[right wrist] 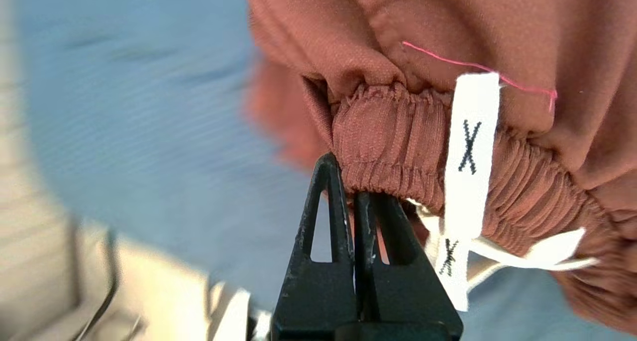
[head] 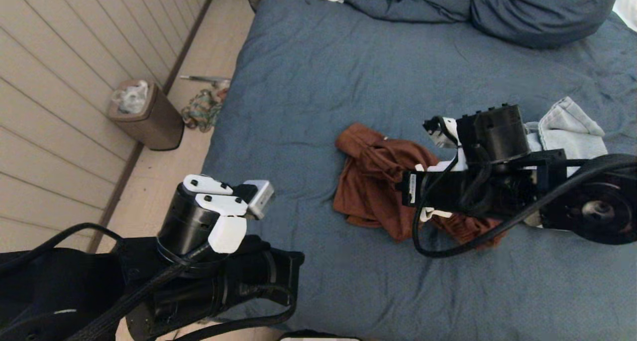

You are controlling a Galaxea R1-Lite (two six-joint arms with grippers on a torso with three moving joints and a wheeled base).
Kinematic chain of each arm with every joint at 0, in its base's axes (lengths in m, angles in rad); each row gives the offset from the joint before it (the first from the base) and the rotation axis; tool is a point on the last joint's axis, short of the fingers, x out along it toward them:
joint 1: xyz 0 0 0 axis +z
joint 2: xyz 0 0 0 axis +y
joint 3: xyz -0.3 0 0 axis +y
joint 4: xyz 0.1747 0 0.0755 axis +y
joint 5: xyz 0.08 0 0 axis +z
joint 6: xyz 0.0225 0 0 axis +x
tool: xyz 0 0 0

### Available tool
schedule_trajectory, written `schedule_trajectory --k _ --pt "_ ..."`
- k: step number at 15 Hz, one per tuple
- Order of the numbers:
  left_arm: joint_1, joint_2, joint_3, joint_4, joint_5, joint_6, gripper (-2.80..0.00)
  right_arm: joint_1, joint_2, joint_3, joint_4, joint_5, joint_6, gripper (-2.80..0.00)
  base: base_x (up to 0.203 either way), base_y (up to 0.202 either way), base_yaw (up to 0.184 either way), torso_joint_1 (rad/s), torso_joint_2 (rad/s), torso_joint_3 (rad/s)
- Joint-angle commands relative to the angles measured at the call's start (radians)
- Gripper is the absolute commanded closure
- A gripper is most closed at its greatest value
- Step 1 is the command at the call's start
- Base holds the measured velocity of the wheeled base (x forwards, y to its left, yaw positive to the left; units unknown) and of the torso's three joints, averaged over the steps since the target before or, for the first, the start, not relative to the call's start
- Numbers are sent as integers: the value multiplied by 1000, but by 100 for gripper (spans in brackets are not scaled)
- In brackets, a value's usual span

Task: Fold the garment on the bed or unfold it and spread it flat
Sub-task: Unford the brown shorts

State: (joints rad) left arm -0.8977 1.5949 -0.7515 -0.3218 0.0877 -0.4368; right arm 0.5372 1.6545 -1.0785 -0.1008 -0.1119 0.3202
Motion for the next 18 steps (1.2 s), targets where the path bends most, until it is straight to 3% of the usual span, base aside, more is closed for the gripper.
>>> schedule_trajectory --k 1,8,14,15,18 --pt "2 -36 14 -2 4 -2 0 97 -71 -48 68 0 12 0 0 0 0 0 0 0" --pt "8 -44 36 -3 6 -3 0 275 1 -112 90 10 19 0 0 0 0 0 0 0" --pt "59 -51 55 -3 1 -3 0 307 172 -161 89 0 16 0 0 0 0 0 0 0" --pt "60 -47 55 -3 1 -3 0 306 169 -157 89 1 11 -280 0 0 0 0 0 0" --pt "60 -46 57 -3 1 -3 0 305 138 -131 90 5 -9 -280 0 0 0 0 0 0"
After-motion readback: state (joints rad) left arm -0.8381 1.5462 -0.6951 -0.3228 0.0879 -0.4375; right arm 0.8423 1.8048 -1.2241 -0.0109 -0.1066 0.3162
